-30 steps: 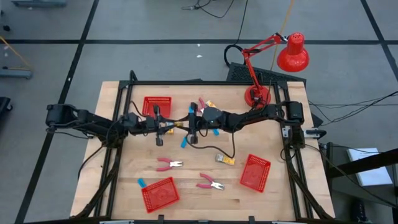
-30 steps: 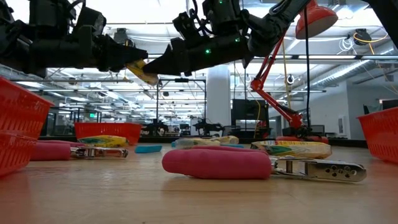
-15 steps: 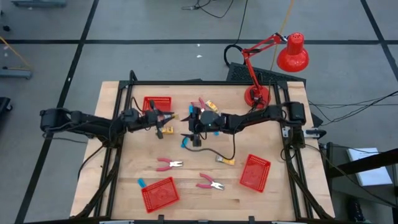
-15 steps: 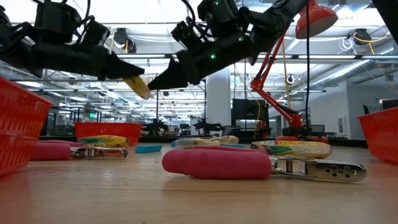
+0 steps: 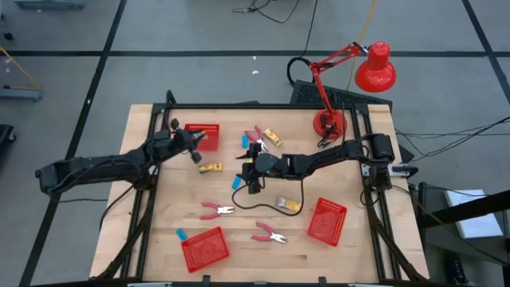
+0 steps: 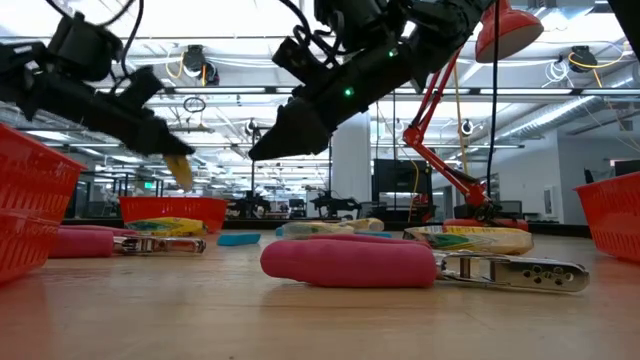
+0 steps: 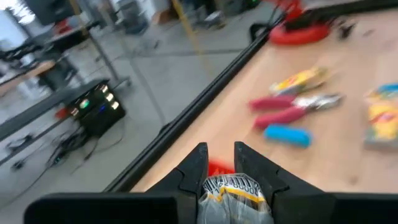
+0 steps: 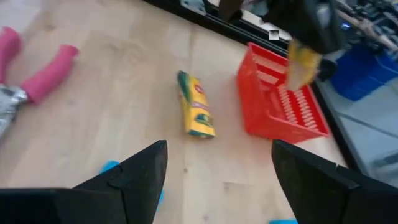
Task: Pick & Place School Supplies
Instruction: Put the yellow crayon box into the top red basket
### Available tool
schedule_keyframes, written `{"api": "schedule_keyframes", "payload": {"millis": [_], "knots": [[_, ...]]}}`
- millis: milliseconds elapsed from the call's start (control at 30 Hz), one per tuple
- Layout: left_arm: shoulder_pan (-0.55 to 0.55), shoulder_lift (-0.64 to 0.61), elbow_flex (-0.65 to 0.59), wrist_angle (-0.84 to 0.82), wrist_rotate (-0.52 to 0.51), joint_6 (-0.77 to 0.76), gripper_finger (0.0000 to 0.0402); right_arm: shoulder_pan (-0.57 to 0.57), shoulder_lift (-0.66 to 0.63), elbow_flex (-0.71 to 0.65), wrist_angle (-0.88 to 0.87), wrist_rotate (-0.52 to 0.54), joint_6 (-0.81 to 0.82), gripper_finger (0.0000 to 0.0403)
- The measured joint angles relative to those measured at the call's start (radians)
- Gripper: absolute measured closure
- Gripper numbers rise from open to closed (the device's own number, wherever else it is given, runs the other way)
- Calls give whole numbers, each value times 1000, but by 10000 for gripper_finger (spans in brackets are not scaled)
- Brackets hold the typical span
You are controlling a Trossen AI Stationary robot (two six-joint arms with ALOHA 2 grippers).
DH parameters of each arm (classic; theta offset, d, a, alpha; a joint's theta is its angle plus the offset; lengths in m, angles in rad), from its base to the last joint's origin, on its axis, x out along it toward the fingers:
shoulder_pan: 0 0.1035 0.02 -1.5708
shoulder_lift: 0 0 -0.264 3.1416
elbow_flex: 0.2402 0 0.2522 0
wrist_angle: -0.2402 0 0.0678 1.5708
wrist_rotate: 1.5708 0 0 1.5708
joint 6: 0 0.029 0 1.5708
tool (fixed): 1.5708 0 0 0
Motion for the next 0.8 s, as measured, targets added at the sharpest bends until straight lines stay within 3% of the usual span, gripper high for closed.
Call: {"api": "schedule_keyframes", "payload": {"millis": [100,233,567,733,800], "knots": [[63,15,-32,13,9,-16,333,-4,0,0,-19,18,-9,126],[147,22,-53,26,117,-33,333,-14,0,0,-69,3,10,126],[272,33,-55,52,290,-94,333,-68,-83,-7,-535,4,103,126],[294,49,-55,86,262,-128,329,-111,-88,-3,-559,-136,141,126],[300,49,-55,86,261,-145,295,-122,-83,-3,-550,-175,148,126]]}}
